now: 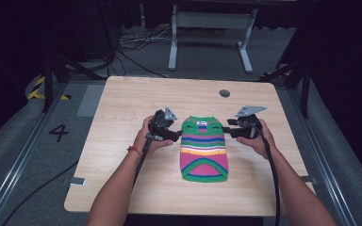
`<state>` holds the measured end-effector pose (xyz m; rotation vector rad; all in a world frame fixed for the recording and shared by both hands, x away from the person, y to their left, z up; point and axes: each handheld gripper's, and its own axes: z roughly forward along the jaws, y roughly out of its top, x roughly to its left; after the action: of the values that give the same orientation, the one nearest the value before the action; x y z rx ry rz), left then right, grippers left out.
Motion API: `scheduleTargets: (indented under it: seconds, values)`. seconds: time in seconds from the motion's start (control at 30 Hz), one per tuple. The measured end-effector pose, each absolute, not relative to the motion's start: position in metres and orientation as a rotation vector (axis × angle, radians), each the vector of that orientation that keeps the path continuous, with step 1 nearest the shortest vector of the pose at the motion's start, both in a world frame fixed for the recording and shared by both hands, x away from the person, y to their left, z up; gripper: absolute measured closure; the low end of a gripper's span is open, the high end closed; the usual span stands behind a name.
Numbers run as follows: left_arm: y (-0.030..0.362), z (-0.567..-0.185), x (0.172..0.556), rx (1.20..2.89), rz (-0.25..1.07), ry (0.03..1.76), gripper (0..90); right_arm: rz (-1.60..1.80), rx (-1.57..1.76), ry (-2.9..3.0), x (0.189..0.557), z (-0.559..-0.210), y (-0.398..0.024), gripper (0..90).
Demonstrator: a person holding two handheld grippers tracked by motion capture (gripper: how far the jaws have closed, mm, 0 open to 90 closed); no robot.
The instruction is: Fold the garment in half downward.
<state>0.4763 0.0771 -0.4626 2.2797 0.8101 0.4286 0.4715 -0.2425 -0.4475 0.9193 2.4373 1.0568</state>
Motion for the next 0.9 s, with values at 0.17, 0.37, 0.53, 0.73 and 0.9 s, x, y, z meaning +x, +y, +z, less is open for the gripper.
scheduleTargets:
  seconds: [0.17,0.37,0.53,0.73,0.9]
  values:
    - [0.070,-0.466,0.491,2.245,0.399,0.856,37.1,1.010,0.946,2.453,0.491,-0.455,-0.235,59.1]
    - [0.053,-0.483,0.510,2.182,0.294,0.987,42.8,1.000,1.002,2.447,0.510,-0.465,-0.229,62.4]
    - [0.042,-0.492,0.519,2.185,0.276,1.021,45.9,0.998,1.046,2.449,0.519,-0.471,-0.222,62.4]
    - [0.037,-0.498,0.525,2.196,0.279,1.043,44.8,0.977,1.099,2.457,0.526,-0.481,-0.216,61.5]
    - [0.036,-0.499,0.529,2.204,0.294,1.051,40.6,0.928,1.129,2.466,0.529,-0.489,-0.213,59.4]
